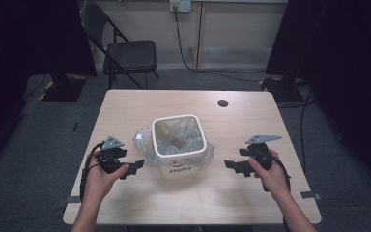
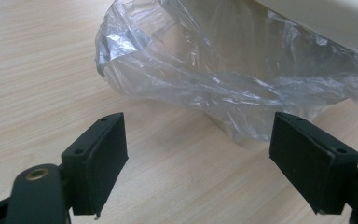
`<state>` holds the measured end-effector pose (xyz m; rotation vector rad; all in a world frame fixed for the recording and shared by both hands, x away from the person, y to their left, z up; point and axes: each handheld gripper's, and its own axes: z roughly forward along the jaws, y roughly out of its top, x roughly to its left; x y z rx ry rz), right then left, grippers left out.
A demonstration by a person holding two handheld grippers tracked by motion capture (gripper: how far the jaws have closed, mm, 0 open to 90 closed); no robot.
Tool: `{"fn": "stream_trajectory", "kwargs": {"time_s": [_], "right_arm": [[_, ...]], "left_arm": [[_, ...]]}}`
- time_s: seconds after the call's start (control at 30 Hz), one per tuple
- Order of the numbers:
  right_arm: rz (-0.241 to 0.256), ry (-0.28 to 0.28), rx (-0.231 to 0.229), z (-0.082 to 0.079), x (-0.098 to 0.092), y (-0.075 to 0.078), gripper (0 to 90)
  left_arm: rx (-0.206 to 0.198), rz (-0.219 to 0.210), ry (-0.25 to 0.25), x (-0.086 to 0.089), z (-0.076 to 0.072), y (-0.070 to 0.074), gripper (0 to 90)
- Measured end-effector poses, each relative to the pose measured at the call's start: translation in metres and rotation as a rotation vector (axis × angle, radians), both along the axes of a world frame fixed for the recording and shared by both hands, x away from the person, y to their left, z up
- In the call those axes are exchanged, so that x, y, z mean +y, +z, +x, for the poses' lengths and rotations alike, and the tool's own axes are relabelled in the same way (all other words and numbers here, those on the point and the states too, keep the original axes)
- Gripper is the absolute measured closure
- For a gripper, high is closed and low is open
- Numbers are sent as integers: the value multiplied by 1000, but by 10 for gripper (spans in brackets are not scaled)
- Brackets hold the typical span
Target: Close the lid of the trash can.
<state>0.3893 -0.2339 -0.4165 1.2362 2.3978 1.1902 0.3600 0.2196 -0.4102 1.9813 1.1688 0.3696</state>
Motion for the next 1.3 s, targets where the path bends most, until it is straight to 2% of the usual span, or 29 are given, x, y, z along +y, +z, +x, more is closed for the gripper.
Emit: {"fn": "stream_trajectory", "kwargs": {"time_s": [0.37, 0.53, 0.67, 0.83, 0.97, 1.0, 1.3], "right_arm": [[19, -17, 6, -6, -13, -3, 160], [24, -9, 13, -7, -16, -8, 160], [48, -14, 8, -8, -19, -9, 160], [42, -3, 4, -9, -20, -12, 160], [63, -6, 5, -9, -22, -14, 160], [62, -5, 7, -9, -23, -14, 160], [65, -4, 14, -10, -26, -18, 160]], "left_arm": [[7, -7, 6, -1, -2, -3, 185], [12, 6, 4, 1, -4, -4, 185], [17, 12, 14, 4, -4, -5, 185], [19, -5, 31, 5, -6, -6, 185], [24, 2, 34, 7, -7, -8, 185], [24, 12, 33, 8, -7, -8, 185], [21, 8, 32, 6, -10, -9, 185]]}}
